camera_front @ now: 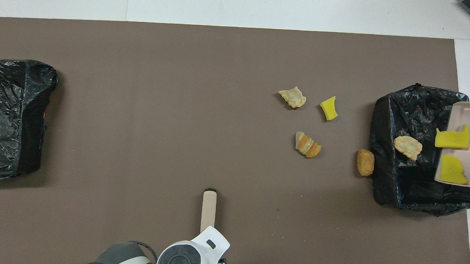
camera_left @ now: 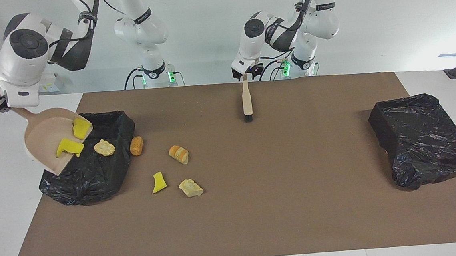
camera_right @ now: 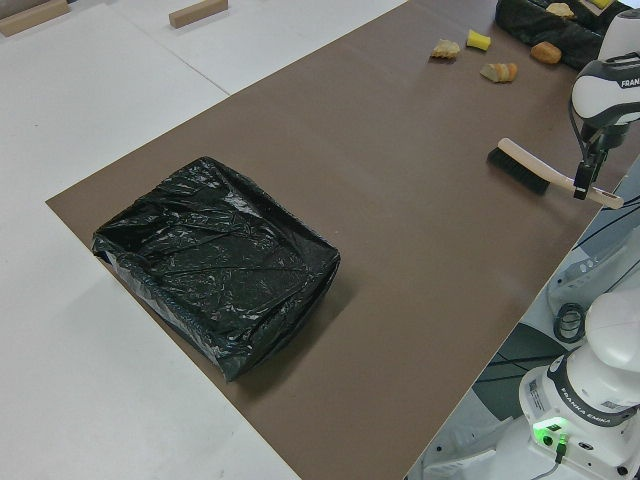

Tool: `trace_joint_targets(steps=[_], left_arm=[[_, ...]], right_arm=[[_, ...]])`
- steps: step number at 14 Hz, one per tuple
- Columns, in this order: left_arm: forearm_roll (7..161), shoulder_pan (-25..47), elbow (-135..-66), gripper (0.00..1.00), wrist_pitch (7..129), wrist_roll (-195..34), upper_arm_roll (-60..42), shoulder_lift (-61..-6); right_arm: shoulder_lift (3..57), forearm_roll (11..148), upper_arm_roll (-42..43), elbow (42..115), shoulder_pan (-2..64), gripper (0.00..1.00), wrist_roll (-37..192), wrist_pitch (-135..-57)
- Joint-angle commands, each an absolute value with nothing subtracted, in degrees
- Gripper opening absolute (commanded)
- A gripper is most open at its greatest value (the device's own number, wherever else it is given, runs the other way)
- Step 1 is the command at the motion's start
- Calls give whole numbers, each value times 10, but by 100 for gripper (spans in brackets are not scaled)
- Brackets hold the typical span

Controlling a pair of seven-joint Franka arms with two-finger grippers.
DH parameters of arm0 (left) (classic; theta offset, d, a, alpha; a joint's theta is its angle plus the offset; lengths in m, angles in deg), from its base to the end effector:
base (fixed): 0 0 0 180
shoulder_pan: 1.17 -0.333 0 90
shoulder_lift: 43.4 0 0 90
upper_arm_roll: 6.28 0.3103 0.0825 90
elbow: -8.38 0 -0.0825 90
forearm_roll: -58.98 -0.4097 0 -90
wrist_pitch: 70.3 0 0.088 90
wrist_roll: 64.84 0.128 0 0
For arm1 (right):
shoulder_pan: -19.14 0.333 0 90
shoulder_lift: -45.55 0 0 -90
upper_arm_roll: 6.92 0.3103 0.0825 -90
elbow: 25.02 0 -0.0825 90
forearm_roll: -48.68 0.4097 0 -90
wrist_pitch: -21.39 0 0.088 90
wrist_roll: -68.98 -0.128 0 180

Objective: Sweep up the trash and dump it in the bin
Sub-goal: 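Tilt the dustpan with the right gripper to dump into the bin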

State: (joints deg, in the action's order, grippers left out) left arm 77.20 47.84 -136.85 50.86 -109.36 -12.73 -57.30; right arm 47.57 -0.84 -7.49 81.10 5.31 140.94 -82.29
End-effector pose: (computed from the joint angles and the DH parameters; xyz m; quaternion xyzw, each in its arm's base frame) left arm 0.2313 -0.3675 0.3051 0.9896 0.0022 -0.1435 0.0071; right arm 0.5469 -0.2218 0.5328 0.7476 0.5253 -0.2805 0.2941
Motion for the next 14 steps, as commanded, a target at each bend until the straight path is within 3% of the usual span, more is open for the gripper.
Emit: trace_joint_targets(steps=[1,6,7,8,14], left_arm=[[781,480,-1356,71,479,-1089,-116,-579],[773,349,-1275,79,367,-999,-115,-590],[773,317,-1263,96,357,-979,-115,-594],[769,294,-1246,100,339,-977,-116,-592],[701,227,-1169,100,312,-917,-116,-577]], right_arm=[[499,-36,-73,804,63,0,1399,-808],[532,-99,-71,819,95,0,1401,-808],[537,-92,-70,827,94,0,1396,-818],[541,-90,-70,846,89,0,1392,-845],[527,-86,-70,825,90,0,1472,-864]])
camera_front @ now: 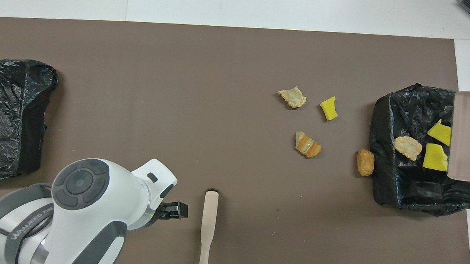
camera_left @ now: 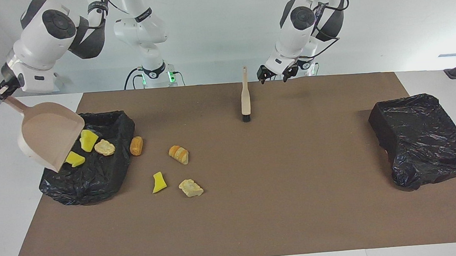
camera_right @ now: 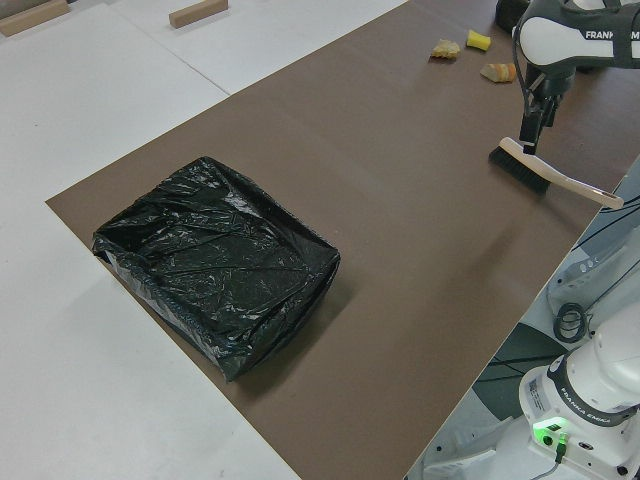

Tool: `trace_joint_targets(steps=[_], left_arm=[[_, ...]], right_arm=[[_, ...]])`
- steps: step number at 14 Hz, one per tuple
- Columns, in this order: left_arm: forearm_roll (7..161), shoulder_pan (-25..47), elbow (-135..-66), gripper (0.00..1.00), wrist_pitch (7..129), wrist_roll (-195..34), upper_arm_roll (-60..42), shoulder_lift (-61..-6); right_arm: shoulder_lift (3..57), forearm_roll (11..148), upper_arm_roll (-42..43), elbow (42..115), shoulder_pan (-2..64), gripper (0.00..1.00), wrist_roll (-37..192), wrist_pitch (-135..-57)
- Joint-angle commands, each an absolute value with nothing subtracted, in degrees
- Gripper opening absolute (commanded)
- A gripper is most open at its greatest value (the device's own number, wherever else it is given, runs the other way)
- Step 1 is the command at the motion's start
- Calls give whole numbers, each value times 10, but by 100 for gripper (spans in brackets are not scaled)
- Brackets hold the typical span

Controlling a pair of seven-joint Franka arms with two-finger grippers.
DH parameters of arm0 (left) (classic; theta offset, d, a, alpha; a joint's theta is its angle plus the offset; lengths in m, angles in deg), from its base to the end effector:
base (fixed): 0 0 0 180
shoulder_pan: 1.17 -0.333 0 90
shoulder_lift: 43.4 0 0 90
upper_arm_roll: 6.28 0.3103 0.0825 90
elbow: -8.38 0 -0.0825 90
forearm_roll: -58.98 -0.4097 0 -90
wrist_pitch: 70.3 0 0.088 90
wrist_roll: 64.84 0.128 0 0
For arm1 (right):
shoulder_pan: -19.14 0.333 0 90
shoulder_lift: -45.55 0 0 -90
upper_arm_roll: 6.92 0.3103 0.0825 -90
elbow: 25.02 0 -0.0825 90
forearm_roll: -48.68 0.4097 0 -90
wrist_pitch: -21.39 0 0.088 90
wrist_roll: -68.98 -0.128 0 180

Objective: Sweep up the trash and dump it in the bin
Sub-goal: 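Tilt the dustpan with the right gripper to dump into the bin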

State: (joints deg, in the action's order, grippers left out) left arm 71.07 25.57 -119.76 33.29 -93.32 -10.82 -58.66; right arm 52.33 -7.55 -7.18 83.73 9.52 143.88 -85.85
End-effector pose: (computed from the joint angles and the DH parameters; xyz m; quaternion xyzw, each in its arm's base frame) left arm 0.3940 -0.2657 0.4315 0.9926 0.0110 -0.1145 0.0378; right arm 0.5492 -0.1769 0.5690 0.6792 0.5738 -0.2773 0.3640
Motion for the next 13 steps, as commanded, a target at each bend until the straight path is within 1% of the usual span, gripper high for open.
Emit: trace_joint_targets(steps=[1,3,5,9,10,13], left_arm=[[696,220,-1148,100,304,-910,-116,-568],[664,215,-1090,100,274,-906,-115,-533],[654,214,-1046,100,257,-886,-108,-513],[638,172,-1009,100,257,-783,-102,-498],[637,155,-1007,100,258,-766,-102,-498],[618,118,-993,100,256,-689,-102,-497]], right_arm=[[527,-75,-70,820,89,0,1474,-865],[525,17,-72,801,89,0,1463,-864],[521,97,-72,797,91,0,1439,-863],[521,240,-68,799,96,0,1355,-830],[522,261,-68,799,107,0,1303,-813],[525,332,-64,797,169,0,1111,-769]])
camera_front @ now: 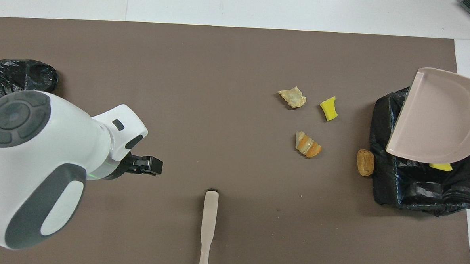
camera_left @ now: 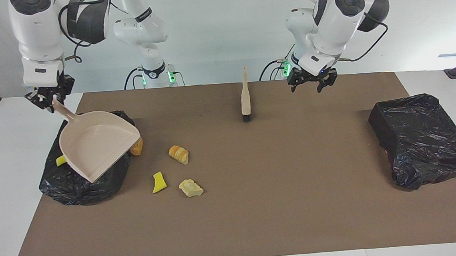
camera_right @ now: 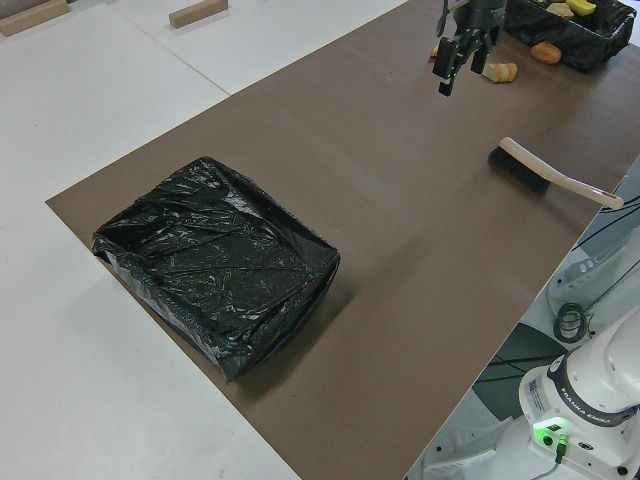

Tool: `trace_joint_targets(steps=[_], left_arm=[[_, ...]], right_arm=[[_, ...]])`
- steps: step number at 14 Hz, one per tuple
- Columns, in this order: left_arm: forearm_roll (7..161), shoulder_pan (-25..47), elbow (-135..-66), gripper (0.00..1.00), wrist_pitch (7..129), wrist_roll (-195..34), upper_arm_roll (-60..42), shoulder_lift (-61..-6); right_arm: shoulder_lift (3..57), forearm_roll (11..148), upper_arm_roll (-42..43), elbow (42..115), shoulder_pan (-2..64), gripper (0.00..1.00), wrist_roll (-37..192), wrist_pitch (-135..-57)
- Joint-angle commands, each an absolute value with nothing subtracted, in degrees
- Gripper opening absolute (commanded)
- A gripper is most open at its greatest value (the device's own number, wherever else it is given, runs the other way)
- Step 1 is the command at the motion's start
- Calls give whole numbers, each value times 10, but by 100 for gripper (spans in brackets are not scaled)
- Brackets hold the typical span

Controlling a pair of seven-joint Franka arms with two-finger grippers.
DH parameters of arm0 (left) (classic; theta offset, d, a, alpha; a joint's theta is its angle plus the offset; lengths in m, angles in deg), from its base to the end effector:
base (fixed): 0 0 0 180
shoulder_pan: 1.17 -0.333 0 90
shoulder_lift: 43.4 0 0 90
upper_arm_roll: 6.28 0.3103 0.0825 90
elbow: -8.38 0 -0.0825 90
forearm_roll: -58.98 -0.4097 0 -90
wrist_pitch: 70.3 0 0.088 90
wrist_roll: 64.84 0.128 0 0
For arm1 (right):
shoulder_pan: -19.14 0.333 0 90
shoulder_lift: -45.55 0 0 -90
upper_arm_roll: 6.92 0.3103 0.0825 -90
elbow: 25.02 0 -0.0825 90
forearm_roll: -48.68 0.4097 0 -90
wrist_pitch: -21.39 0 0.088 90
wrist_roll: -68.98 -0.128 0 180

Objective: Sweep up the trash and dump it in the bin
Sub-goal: 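Return the dustpan to the table with the right gripper while the left gripper withdraws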

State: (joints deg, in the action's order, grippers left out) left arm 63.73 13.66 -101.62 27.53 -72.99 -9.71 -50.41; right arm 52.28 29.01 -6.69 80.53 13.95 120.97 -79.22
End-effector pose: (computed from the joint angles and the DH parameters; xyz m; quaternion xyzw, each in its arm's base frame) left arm 0.5076 -0.1786 0.5041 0.9951 -0.0801 -0.0523 0.0259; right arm 0.5507 -0.0847 0.5507 0.8918 0.4195 -0.0669 0.1555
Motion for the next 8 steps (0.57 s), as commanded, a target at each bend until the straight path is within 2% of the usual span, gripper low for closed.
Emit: trace_joint_targets(steps=[1,5,8], left_arm=[[618,110,-989,100,256,-678,-101,-499],[617,77,-966,100,252,-625,-101,-497],[595,76,-920,100,242,-624,-97,-491]], right_arm=[[523,348,-64,797,189,0,1055,-763],[495,420,-64,797,242,0,853,-768],[458,479,-64,779,279,0,730,-779]])
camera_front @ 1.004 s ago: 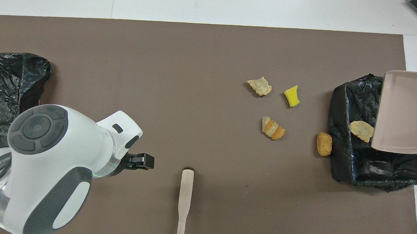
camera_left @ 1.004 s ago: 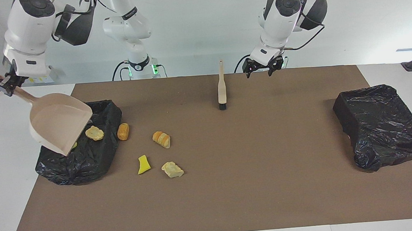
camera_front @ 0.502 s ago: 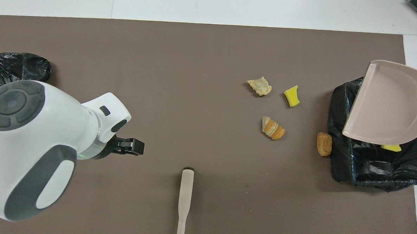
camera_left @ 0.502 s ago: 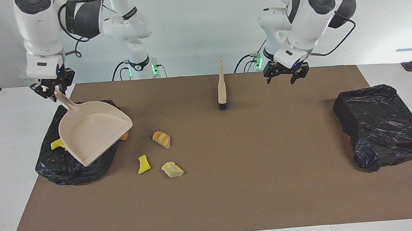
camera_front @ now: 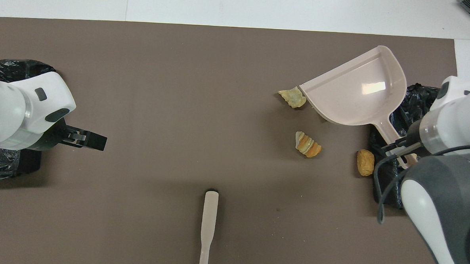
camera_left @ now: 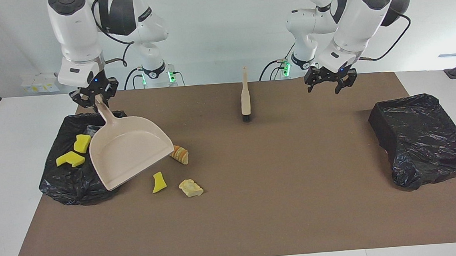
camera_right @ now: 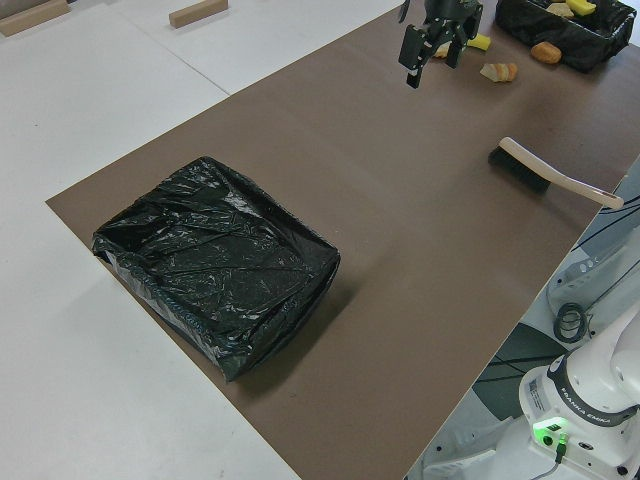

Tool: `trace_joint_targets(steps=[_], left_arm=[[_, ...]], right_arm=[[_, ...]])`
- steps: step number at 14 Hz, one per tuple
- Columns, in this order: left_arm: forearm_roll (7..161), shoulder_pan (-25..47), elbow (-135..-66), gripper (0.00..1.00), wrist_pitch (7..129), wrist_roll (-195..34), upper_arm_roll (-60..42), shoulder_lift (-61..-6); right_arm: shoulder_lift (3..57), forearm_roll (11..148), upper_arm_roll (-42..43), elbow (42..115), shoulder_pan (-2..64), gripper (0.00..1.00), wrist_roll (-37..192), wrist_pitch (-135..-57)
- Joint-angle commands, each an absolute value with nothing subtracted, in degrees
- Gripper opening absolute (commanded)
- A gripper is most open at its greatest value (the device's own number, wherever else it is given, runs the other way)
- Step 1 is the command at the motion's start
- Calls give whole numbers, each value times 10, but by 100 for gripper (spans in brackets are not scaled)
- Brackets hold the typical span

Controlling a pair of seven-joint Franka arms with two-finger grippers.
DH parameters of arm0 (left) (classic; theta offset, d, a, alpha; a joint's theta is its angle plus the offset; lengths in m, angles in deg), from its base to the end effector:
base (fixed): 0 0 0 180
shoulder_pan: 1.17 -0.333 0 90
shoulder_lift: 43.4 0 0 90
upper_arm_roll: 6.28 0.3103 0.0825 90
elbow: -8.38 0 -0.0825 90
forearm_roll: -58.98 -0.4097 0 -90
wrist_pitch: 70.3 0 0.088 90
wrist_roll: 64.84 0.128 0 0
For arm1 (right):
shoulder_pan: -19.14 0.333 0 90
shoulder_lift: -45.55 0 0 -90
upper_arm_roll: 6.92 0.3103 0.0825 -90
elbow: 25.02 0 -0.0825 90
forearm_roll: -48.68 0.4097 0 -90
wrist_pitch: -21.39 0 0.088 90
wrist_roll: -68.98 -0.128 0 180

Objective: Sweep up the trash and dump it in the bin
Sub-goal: 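Return the dustpan to the table with the right gripper while the left gripper withdraws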

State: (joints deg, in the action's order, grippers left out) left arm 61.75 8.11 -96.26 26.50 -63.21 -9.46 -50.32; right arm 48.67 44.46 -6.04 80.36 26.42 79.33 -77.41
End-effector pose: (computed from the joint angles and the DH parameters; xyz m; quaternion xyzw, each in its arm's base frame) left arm 0.5332 -0.1248 0.5483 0.9926 -0.1194 -0.0100 0.0198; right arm 0.5590 0.0719 0.5082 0.9848 0.1673 -0.0309 0.0360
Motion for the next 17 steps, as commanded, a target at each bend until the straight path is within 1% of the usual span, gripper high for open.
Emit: trace_joint_targets(steps=[1,2,3,5,7,9,13,15,17], left_arm=[[594,76,-897,100,231,-624,-96,-481],[594,74,-867,100,209,-624,-95,-467],[592,61,-852,100,199,-624,-96,-457],[595,55,-855,100,207,-625,-96,-459],[595,56,-860,100,208,-624,-96,-461],[595,59,-863,100,207,-625,-97,-463],[595,55,-864,100,206,-624,-97,-464],[593,55,-864,100,206,-623,-97,-463],[591,55,-864,100,207,-606,-96,-463]], right_arm=[[446,497,-64,774,295,0,688,-788],[427,507,-64,764,313,0,648,-801],[406,510,-64,753,334,0,618,-808],[371,510,-63,732,368,0,552,-826],[332,545,-60,706,397,0,505,-846],[279,554,-60,657,441,0,446,-858],[168,554,-60,564,502,0,348,-900],[119,555,-60,549,522,0,318,-956],[99,554,-60,543,536,0,303,-975]])
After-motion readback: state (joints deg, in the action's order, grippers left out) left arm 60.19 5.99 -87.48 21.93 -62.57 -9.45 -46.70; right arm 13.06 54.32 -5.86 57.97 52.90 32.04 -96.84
